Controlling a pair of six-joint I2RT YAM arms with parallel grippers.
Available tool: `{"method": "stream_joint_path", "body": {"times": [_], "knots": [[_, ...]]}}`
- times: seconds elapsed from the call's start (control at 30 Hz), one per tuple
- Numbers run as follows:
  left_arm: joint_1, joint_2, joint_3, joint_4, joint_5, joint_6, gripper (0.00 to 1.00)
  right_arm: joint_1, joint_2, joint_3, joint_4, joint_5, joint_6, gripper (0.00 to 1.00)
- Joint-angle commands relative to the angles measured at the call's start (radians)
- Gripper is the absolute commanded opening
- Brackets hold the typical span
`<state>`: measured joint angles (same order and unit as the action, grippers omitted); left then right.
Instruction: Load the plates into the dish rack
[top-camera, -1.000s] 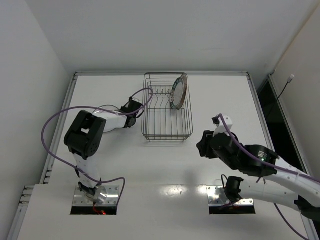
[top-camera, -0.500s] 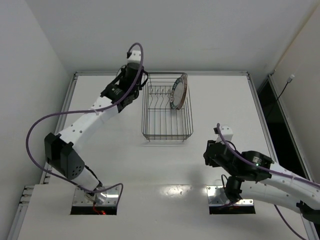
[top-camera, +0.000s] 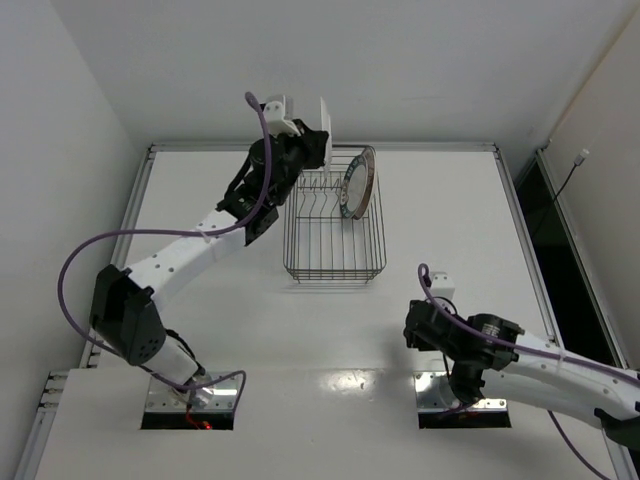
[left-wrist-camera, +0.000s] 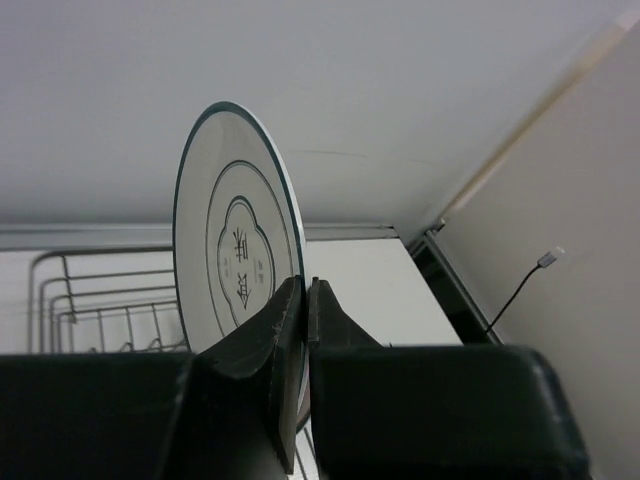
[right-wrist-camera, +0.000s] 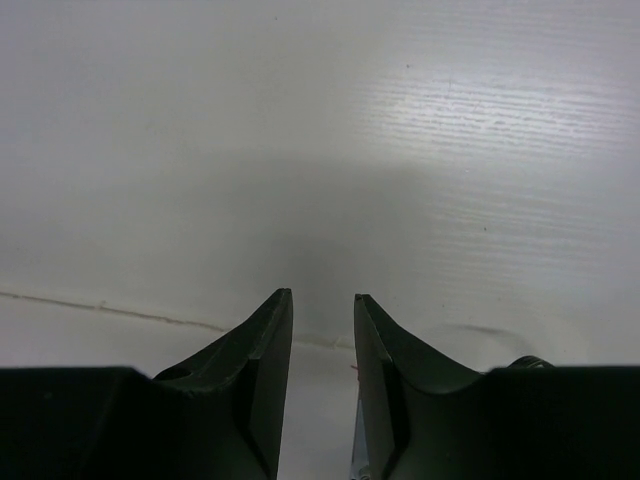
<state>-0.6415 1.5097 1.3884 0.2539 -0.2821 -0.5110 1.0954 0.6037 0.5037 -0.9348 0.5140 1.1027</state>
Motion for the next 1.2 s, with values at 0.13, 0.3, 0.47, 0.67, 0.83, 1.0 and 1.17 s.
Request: {"method": "stream_joint_path", "body": {"times": [0.13,0.3,0.47,0.67,0.83,1.0,1.17], "knots": [[0.071,0.118,-0.057,0.351,0.153,-0.244,0.0,0.004,0.004,-0.056,0.102,-0.049,0.034,0.28],[0.08,0.176,-0.094,0.39,0.173,-0.277,0.0,0.004,0.015,-0.067,0.113,-0.058,0.034,0.28],[0.091,0.21,-0.161,0.449,0.216,-0.337,0.0,0.004,-0.008,-0.076,0.113,-0.058,0.043,0.28],[0.1,0.245,-0.193,0.475,0.253,-0.347,0.0,0.004,-0.019,-0.085,0.113,-0.058,0.043,0.28],[0.1,0.279,-0.172,0.432,0.264,-0.325,0.0,0.004,-0.019,-0.085,0.113,-0.058,0.043,0.28],[0.1,0.302,-0.132,0.309,0.255,-0.288,0.0,0.004,-0.019,-0.085,0.113,-0.058,0.043,0.31],[0.078,0.343,-0.055,0.203,0.207,-0.241,0.0,0.004,-0.01,-0.022,0.08,-0.058,0.016,0.35]]}}
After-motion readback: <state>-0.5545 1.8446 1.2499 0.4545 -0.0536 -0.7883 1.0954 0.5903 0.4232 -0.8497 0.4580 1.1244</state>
